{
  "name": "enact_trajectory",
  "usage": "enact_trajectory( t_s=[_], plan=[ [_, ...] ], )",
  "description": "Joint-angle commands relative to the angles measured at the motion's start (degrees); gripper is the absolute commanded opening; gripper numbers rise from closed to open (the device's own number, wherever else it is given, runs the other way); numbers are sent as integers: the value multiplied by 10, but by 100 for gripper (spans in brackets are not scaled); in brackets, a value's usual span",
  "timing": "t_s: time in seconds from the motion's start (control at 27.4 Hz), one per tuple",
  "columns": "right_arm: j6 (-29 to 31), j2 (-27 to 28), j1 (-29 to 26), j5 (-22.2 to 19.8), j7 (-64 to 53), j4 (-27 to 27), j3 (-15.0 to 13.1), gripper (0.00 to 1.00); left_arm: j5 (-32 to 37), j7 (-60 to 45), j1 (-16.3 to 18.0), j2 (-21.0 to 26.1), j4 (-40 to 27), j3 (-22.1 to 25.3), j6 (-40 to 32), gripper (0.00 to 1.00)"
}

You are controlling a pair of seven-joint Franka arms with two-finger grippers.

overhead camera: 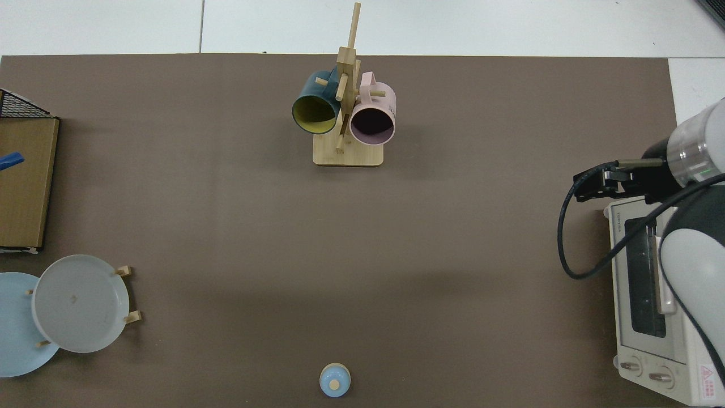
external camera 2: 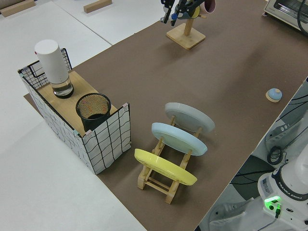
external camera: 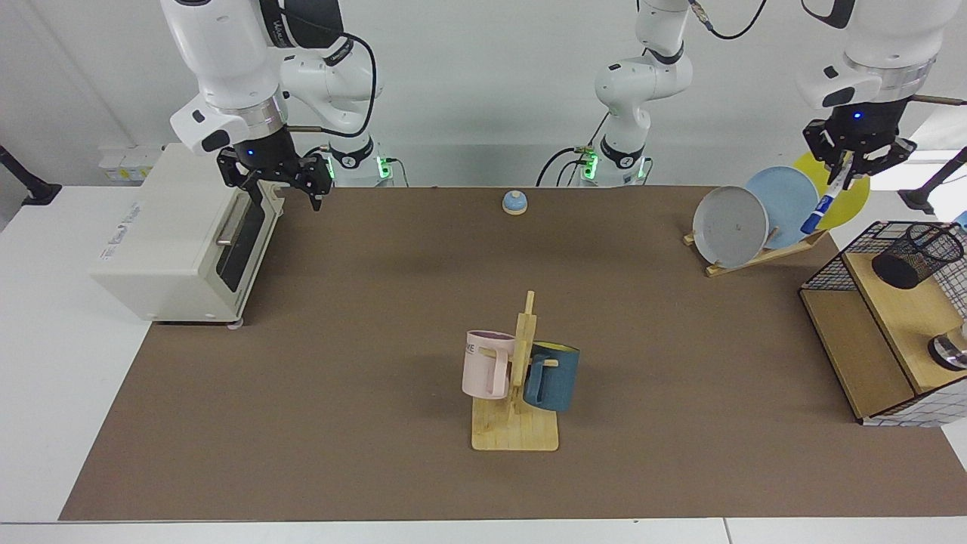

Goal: Put markers into pen holder

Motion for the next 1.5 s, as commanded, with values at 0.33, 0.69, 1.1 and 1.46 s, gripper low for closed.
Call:
enact_trajectory(
  t_s=[0.33, 0.69, 1.1, 1.46],
  plan=[
    [-21, -41, -22, 25, 0, -40, 7, 100, 100, 161, 84, 15, 24, -7, 87, 0],
    [-12, -66, -23, 35, 3, -75, 7, 100, 208, 243, 110, 38, 29, -6, 146, 0],
    [-8, -66, -25, 48, 4, -81, 6, 100, 278, 325, 142, 84, 33, -8, 191, 0],
    [12, -65, -15, 48, 22, -81, 6, 100, 311, 340, 167, 105, 27, -9, 219, 0]
  ],
)
